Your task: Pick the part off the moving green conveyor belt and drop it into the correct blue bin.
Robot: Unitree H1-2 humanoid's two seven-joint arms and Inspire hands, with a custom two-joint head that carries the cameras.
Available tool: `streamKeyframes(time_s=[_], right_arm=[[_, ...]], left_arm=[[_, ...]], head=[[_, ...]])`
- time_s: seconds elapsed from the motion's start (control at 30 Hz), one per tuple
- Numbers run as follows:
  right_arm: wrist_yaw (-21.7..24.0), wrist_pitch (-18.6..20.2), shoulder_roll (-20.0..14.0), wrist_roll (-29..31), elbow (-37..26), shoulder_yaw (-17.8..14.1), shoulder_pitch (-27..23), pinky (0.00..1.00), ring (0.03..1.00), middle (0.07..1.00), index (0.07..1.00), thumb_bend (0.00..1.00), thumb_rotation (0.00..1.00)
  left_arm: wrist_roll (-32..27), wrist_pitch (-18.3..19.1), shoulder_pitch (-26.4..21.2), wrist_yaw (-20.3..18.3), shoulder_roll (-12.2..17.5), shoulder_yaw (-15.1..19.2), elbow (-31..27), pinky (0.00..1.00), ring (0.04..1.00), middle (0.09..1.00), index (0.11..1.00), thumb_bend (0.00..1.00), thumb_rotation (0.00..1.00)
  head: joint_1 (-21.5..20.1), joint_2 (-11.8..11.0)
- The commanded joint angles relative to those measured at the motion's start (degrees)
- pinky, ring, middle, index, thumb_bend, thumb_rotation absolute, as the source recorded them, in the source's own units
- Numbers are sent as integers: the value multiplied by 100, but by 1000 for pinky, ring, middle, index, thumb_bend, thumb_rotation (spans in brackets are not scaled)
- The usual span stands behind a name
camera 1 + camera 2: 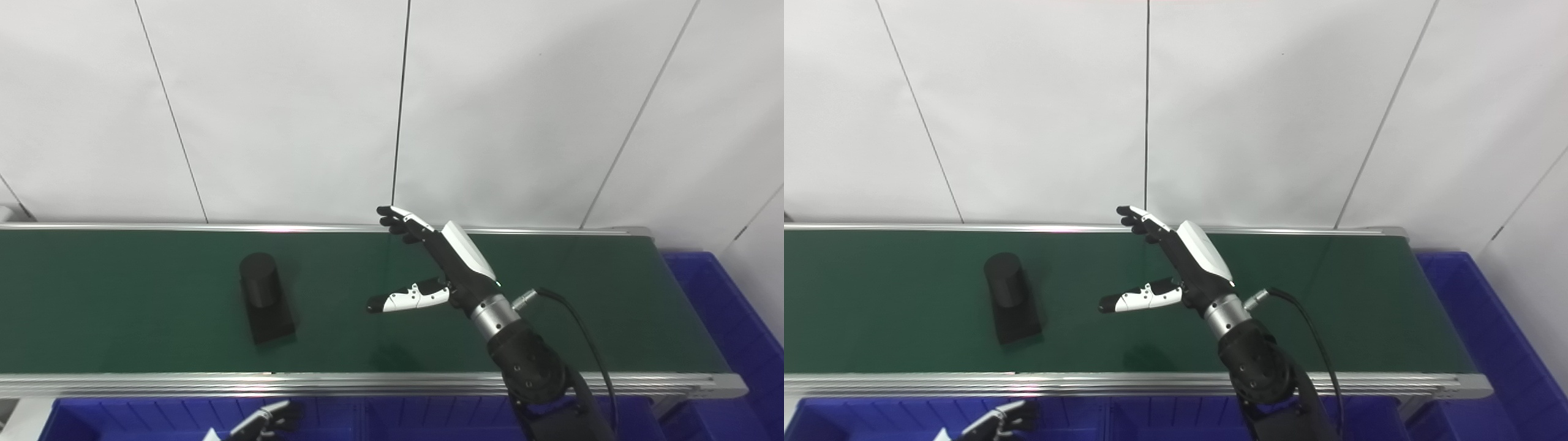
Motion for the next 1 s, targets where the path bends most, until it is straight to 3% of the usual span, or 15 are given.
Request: streamKeyframes(time_s=[0.0,0.5,0.97], right_arm=[[22,60,31,-48,15,36,-337,787,844,871,899,925,429],[56,-135,165,-422,1116,541,-1045,763,847,898,914,936,420],[-113,-298,408,-661,2157,923,-1724,762,849,901,924,976,464]], left_arm=[[97,-222,-39,293,138,-81,-233,635,733,797,814,965,420],[504,-222,-137,1464,397,-874,-140,659,749,801,815,987,457],[530,-222,-226,1979,558,-1302,-124,678,762,805,816,980,440]], head=[[18,-11],[194,-28],[259,-5]])
